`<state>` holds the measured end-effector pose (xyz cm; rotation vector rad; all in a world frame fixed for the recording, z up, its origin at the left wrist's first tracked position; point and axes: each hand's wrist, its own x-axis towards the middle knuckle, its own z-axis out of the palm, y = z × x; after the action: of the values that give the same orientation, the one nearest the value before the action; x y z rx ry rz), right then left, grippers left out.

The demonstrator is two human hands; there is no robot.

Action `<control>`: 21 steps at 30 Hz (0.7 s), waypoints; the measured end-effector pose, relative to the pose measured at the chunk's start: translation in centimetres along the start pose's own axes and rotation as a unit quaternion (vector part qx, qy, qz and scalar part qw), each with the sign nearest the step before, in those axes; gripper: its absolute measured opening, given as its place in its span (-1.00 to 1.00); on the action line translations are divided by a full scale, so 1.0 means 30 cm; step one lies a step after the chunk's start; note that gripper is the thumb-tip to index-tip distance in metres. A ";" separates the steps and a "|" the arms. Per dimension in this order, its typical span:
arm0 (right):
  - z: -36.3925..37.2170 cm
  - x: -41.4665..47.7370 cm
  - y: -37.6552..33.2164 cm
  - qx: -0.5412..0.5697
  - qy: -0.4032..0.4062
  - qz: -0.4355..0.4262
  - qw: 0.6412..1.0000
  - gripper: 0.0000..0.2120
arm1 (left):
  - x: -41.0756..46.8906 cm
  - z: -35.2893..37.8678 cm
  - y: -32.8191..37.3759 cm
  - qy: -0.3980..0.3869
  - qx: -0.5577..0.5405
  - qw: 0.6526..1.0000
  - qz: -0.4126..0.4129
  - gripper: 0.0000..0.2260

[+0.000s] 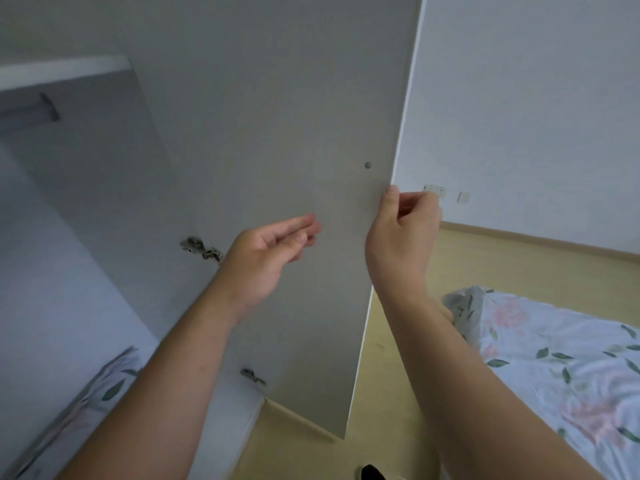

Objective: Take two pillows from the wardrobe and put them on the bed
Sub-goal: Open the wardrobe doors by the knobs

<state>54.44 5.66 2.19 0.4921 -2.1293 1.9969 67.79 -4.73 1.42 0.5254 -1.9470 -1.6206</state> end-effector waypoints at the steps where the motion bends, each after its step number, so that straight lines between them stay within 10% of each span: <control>1: 0.013 -0.022 0.009 -0.007 0.002 -0.004 1.000 -0.82 | -0.009 -0.013 -0.017 0.018 0.005 1.000 -0.005 -0.73; 21: 0.591 -0.765 0.192 -0.096 -0.556 0.093 0.820 -0.69 | -0.531 -0.538 -0.594 0.309 0.123 0.890 -0.313 -0.86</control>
<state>75.35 -9.04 -12.70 1.8237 -3.0154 1.6747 89.48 -10.84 -16.60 1.6853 -1.5550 -1.2831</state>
